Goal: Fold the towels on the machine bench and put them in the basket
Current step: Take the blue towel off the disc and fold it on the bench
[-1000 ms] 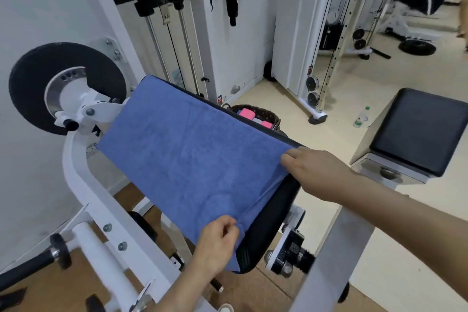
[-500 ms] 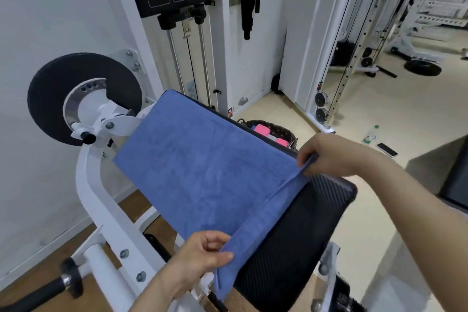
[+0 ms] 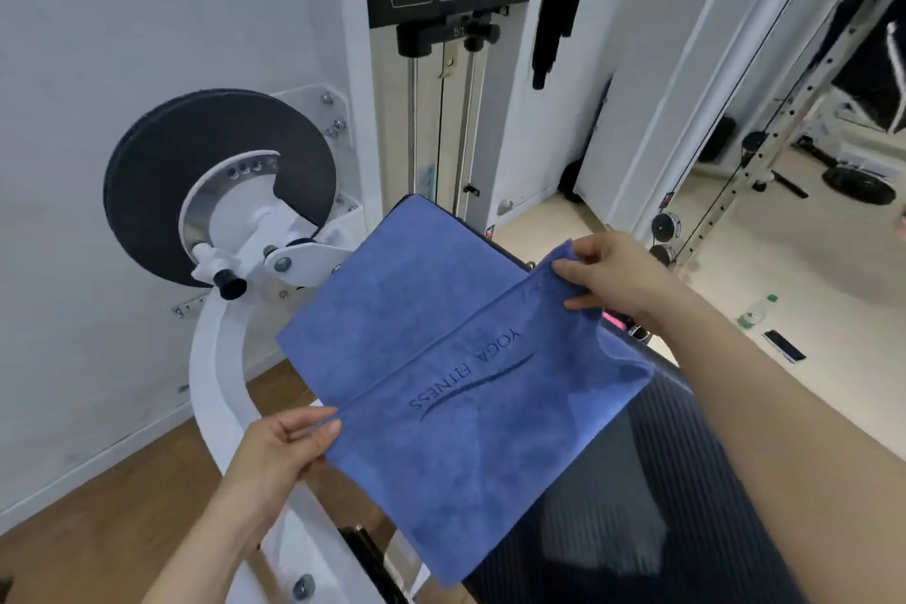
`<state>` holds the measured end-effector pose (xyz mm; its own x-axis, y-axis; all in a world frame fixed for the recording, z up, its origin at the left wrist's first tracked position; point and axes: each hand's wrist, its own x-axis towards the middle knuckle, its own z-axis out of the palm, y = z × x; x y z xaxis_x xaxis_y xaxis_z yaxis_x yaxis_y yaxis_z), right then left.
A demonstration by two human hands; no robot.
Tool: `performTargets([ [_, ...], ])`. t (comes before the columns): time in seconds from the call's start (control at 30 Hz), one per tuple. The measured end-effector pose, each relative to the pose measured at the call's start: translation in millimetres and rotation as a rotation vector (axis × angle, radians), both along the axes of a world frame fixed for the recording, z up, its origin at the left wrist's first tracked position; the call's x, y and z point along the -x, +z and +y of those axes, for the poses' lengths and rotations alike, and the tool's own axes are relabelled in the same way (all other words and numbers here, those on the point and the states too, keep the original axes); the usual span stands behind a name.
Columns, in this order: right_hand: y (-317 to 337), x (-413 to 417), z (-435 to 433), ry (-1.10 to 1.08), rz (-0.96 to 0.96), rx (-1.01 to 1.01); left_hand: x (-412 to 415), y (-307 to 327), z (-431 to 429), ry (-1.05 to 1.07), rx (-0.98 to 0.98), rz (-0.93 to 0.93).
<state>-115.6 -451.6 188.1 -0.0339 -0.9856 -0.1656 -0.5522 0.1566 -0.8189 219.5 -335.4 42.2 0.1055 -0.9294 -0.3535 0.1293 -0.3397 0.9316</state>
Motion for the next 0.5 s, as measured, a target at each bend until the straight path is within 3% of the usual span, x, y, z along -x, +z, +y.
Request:
performTargets([
  [0.13, -7.4, -46.5, -35.7, -0.055, 0.124, 0.201, -27.5, -6.9, -24.4, 0.147, 0.024, 0.003],
  [0.3, -13.5, -97.4, -85.1, 0.063, 0.332, 0.358, -50.1, -18.8, -57.0, 0.264, 0.04, 0.014],
  [0.5, -32.9, -146.1, -142.7, 0.124, 0.441, 0.418, -68.2, -37.9, -95.7, 0.445, 0.056, 0.035],
])
